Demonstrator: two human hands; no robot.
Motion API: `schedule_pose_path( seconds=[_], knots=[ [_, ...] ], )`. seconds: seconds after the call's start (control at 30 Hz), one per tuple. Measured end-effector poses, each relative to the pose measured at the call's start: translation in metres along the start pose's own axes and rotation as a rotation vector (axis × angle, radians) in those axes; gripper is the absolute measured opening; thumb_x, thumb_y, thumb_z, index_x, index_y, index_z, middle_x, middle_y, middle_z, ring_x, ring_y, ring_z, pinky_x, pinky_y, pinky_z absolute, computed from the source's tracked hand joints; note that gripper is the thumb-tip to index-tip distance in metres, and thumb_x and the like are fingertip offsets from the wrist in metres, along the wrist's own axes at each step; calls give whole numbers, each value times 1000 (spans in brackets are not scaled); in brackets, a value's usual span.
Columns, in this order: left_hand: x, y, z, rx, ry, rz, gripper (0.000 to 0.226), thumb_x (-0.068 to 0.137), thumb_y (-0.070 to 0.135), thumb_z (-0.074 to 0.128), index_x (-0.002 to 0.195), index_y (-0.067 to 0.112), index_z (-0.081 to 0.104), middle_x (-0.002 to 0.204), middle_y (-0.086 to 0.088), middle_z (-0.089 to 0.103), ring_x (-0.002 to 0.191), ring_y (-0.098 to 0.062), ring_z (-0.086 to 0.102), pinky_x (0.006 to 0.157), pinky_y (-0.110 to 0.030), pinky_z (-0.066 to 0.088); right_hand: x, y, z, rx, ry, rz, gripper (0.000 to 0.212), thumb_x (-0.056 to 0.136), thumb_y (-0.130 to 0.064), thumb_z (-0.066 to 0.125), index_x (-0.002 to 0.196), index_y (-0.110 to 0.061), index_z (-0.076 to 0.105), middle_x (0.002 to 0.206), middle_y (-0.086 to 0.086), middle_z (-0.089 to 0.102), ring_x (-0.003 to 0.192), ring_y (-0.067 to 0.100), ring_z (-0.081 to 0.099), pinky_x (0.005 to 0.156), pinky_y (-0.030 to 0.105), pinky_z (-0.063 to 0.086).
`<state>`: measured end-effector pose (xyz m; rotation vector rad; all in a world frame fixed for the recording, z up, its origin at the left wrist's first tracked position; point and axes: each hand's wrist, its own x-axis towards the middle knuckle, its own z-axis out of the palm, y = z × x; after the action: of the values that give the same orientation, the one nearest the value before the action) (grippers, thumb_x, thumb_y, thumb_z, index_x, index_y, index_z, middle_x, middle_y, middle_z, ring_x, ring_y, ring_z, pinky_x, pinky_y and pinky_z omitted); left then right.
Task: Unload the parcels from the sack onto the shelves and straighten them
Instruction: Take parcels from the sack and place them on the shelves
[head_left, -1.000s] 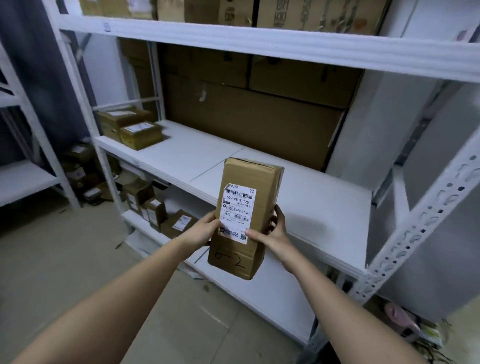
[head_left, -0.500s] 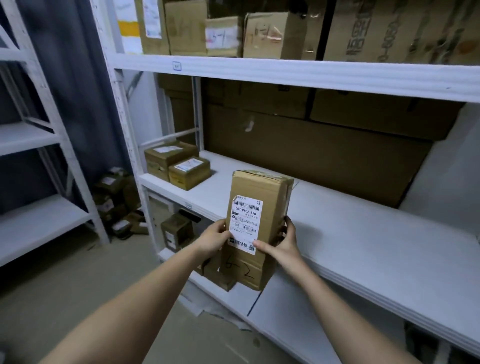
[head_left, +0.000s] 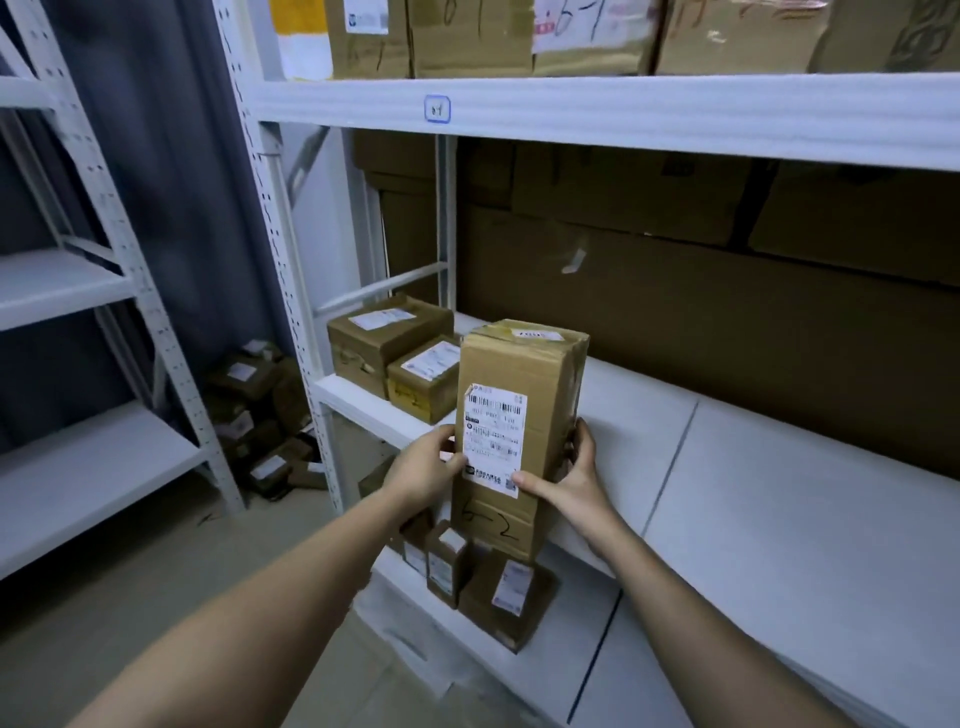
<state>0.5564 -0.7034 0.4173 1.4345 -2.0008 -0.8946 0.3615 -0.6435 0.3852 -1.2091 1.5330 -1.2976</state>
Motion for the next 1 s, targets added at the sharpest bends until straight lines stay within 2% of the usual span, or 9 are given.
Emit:
schedule_pose_path(
  seconds=[0.17, 0.3, 0.47, 0.57, 0.67, 0.9, 0.97, 1.0],
  knots=[
    [66, -21, -22, 59, 33, 15, 40, 92, 24, 60, 132, 22, 55, 128, 3, 62, 114, -17, 58, 97, -41, 48, 72, -5, 30, -16, 0, -9, 121, 67, -20, 87, 151, -31, 1, 155, -3, 24, 141, 15, 26, 111, 35, 28],
    [105, -39, -32, 79, 26, 36, 37, 91, 24, 61, 128, 23, 56, 124, 3, 64, 110, -17, 60, 93, -38, 49, 107, -4, 51, -41, 50, -7, 124, 67, -20, 87, 151, -33, -4, 156, -2, 21, 143, 17, 24, 116, 48, 28],
    [149, -59, -40, 118, -14, 120, 34, 92, 26, 60, 125, 26, 56, 121, 5, 65, 106, -15, 62, 85, -28, 49, 140, 0, 67, -62, 108, -3, 126, 67, -21, 87, 151, -34, -6, 157, -2, 19, 144, 19, 22, 115, 51, 30],
    [173, -72, -47, 186, -63, 213, 33, 91, 27, 60, 124, 23, 55, 118, 2, 68, 103, -19, 65, 83, -32, 52, 152, 2, 79, -57, 170, -2, 127, 66, -17, 88, 153, -29, -4, 157, -2, 19, 144, 17, 23, 115, 49, 29],
    [189, -84, -52, 234, -123, 307, 37, 90, 28, 62, 125, 20, 53, 117, -2, 68, 103, -22, 64, 77, -28, 48, 156, 4, 91, -61, 235, 32, 127, 65, -16, 89, 153, -25, -2, 156, 0, 22, 143, 16, 26, 115, 48, 31],
    [211, -114, -64, 250, -205, 424, 39, 91, 31, 61, 127, 22, 49, 117, -1, 67, 102, -20, 66, 82, -32, 53, 155, 6, 124, -72, 316, 85, 120, 64, -17, 89, 151, -30, 6, 148, 0, 38, 135, 17, 40, 104, 45, 45],
    [212, -117, -65, 240, -196, 423, 41, 91, 32, 60, 129, 23, 46, 116, 0, 68, 100, -19, 66, 80, -32, 54, 153, 6, 129, -82, 338, 98, 119, 64, -20, 89, 150, -30, 7, 146, 0, 40, 133, 16, 43, 102, 40, 48],
    [212, -119, -65, 223, -198, 425, 42, 91, 33, 60, 130, 24, 45, 115, 1, 68, 100, -18, 67, 79, -30, 53, 152, 6, 131, -89, 344, 105, 118, 65, -21, 89, 150, -30, 8, 145, -2, 41, 132, 14, 44, 99, 32, 50]
  ],
)
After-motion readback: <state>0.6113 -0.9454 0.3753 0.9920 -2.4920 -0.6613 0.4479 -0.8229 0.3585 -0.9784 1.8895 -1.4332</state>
